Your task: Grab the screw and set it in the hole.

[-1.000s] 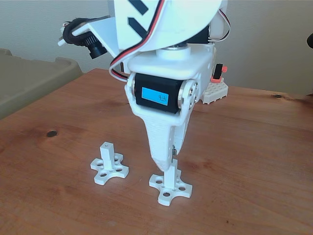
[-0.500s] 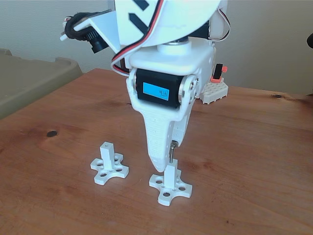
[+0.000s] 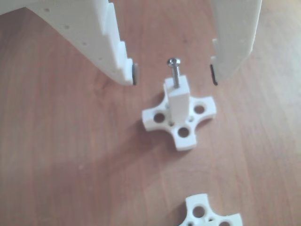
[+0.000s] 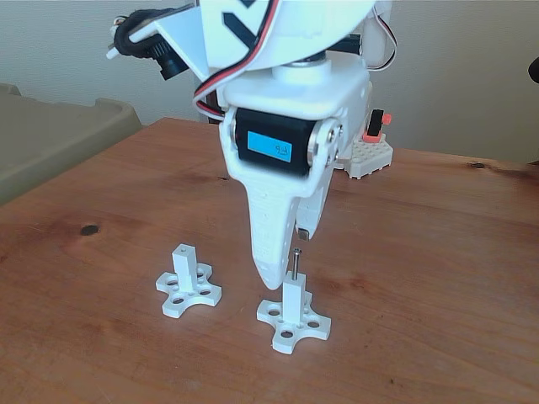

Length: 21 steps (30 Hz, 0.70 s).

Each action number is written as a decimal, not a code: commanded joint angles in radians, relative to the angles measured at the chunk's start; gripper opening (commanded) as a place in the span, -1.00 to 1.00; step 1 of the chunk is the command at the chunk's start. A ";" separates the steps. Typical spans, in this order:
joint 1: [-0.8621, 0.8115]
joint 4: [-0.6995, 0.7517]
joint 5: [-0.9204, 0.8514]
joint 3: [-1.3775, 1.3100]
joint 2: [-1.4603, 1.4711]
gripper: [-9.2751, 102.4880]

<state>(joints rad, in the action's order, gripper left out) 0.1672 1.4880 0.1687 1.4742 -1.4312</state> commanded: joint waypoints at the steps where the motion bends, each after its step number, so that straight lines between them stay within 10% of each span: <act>1: -0.021 0.006 0.002 -0.052 -0.141 -0.46; 21: -0.077 -0.067 -0.091 0.172 -0.408 -0.91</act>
<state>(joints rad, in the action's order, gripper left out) 0.0966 1.4297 0.0890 1.6414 -1.7119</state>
